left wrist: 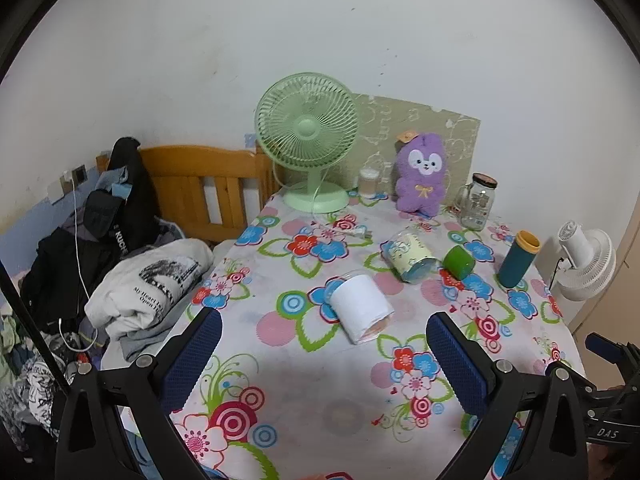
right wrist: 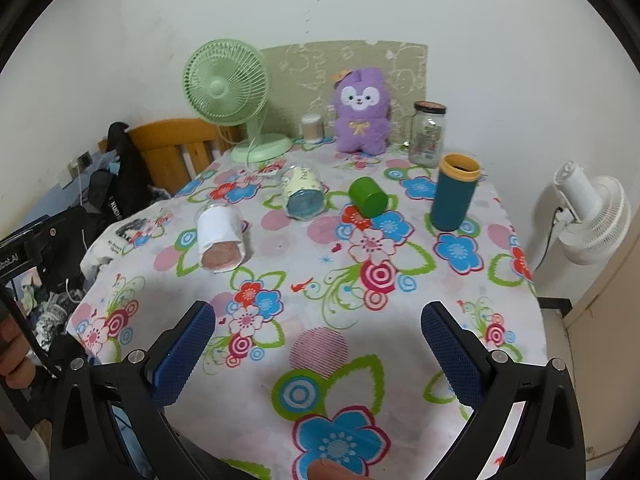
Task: Flip cup upside down
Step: 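Reach the right tool to the white cup lying on its side and grasp it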
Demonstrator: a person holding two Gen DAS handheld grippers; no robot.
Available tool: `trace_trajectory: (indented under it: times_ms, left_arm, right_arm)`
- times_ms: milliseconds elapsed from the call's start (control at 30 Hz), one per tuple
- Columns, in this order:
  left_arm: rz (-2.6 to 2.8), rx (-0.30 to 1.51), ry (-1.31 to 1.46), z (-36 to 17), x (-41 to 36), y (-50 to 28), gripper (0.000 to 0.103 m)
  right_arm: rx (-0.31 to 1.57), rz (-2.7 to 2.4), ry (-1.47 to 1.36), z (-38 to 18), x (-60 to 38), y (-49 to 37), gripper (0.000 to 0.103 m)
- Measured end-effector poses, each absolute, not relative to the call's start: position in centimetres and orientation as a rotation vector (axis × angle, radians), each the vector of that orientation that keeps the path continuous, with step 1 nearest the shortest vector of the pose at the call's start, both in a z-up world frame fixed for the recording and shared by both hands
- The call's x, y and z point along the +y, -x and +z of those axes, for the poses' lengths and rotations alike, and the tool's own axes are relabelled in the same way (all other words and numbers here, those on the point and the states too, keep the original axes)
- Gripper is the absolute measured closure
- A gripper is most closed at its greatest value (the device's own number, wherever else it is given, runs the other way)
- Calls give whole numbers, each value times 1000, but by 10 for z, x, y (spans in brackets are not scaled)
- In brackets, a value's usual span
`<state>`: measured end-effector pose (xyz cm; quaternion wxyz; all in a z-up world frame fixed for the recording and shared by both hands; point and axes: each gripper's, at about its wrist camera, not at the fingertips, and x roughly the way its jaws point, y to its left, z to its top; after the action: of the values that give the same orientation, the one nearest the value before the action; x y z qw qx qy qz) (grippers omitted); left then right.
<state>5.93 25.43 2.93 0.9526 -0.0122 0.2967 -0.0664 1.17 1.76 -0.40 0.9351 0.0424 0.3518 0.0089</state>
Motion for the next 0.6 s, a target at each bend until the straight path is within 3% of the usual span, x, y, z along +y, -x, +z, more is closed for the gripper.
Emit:
trace_trajectory:
  times_ms: [600]
  left_arm:
    - [-156,795,38,-25,304,-134,0]
  right_arm:
    - [875,181,12,-36,83,-126,0]
